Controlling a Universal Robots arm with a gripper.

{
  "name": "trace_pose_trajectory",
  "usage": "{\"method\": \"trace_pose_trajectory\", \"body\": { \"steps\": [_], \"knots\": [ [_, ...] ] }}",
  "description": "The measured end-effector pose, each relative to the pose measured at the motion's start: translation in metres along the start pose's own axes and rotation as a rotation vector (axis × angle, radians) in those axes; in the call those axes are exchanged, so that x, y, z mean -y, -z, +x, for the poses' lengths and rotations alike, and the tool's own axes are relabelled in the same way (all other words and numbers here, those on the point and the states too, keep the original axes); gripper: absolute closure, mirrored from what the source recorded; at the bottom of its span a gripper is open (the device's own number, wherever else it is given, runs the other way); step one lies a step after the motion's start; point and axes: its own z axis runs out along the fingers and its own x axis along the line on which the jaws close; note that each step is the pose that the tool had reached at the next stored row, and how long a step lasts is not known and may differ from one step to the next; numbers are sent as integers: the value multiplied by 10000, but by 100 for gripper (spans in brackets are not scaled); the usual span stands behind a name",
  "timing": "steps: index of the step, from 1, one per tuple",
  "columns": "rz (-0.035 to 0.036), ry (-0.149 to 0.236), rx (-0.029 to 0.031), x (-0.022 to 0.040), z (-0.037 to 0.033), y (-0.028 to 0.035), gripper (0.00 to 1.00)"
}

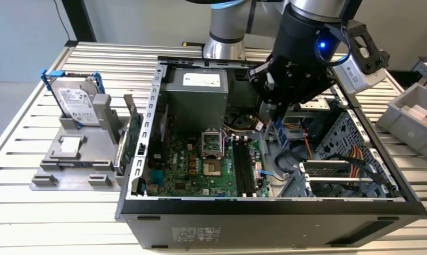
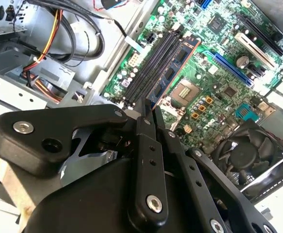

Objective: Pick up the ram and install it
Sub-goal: 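Insert the ram into the slot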

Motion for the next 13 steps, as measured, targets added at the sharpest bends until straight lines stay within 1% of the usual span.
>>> {"method": "trace_pose_trajectory", "body": {
  "steps": [2, 3, 4, 6, 13],
  "knots": [
    [0, 0, 11, 0, 0, -38, 100],
    [1, 0, 16, 0, 0, -77, 100],
    [1, 0, 21, -1, 1, -141, 100],
    [2, 0, 21, -1, 1, -151, 100],
    [1, -1, 21, -1, 1, -154, 100]
  ]
}}
